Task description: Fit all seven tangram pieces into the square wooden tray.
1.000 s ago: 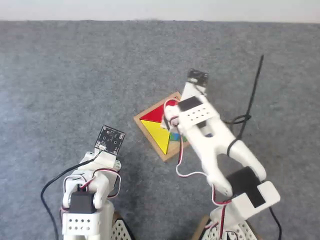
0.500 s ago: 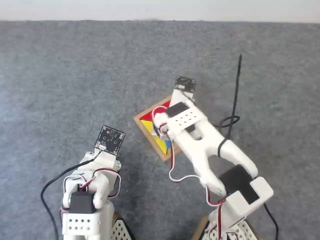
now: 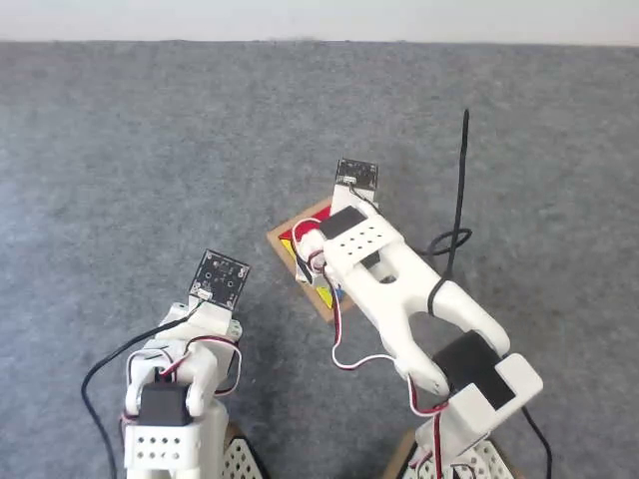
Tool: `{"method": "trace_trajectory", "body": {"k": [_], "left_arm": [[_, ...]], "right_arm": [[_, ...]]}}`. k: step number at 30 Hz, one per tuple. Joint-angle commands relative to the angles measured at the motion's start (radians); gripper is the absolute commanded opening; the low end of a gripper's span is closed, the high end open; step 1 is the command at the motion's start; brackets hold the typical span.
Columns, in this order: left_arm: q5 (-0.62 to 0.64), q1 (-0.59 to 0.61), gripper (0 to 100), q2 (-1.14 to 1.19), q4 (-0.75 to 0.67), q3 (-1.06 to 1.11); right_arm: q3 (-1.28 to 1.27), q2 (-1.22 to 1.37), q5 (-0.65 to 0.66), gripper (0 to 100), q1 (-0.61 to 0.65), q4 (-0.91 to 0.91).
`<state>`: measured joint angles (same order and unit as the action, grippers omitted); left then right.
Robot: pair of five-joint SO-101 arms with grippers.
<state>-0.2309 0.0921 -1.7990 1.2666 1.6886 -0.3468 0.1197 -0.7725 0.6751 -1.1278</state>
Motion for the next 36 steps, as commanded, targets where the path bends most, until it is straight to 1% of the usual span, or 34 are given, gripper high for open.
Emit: {"method": "trace_trajectory", "body": {"k": [1, 5, 8, 10, 11, 14, 16, 17, 19, 21, 23, 26, 36], "left_arm": [[-0.011, 0.005, 2, -0.023, 0.003, -0.007], [-0.011, 0.005, 2, -0.023, 0.003, -0.007], [-0.011, 0.005, 2, -0.023, 0.003, -0.007], [-0.011, 0.005, 2, -0.023, 0.003, -0.007], [-0.011, 0.005, 2, -0.023, 0.003, -0.007], [-0.011, 0.005, 2, -0.023, 0.003, -0.007], [-0.011, 0.005, 2, -0.023, 0.003, -0.007], [-0.011, 0.005, 2, -0.023, 0.003, -0.007], [-0.011, 0.005, 2, -0.023, 0.003, -0.007], [-0.011, 0.005, 2, -0.023, 0.003, -0.007], [-0.011, 0.005, 2, -0.023, 0.003, -0.007], [-0.011, 0.005, 2, -0.023, 0.003, -0.007], [-0.011, 0.005, 2, -0.023, 0.003, -0.007]], "right_arm": [[0.143, -0.048, 0.167, 32.9, -0.001, -0.130], [0.178, -0.070, 0.430, 32.9, -0.031, -0.159], [0.178, -0.093, 0.560, 31.3, -0.087, -0.148], [0.163, -0.124, 0.632, 24.7, -0.125, -0.107], [0.144, -0.139, 0.694, 20.7, -0.140, -0.070], [0.048, -0.160, 0.953, 8.0, -0.177, 0.058], [-0.038, -0.177, 1.073, 3.1, -0.196, 0.145], [-0.077, -0.185, 1.086, 2.8, -0.202, 0.183], [-0.146, -0.200, 1.056, 1.9, -0.205, 0.255], [-0.207, -0.222, 1.036, 0.9, -0.179, 0.317], [-0.255, -0.249, 1.059, 0.8, -0.139, 0.355], [-0.292, -0.266, 1.053, 0.8, -0.111, 0.360], [-0.293, -0.266, 1.033, 0.8, -0.111, 0.367]]}}
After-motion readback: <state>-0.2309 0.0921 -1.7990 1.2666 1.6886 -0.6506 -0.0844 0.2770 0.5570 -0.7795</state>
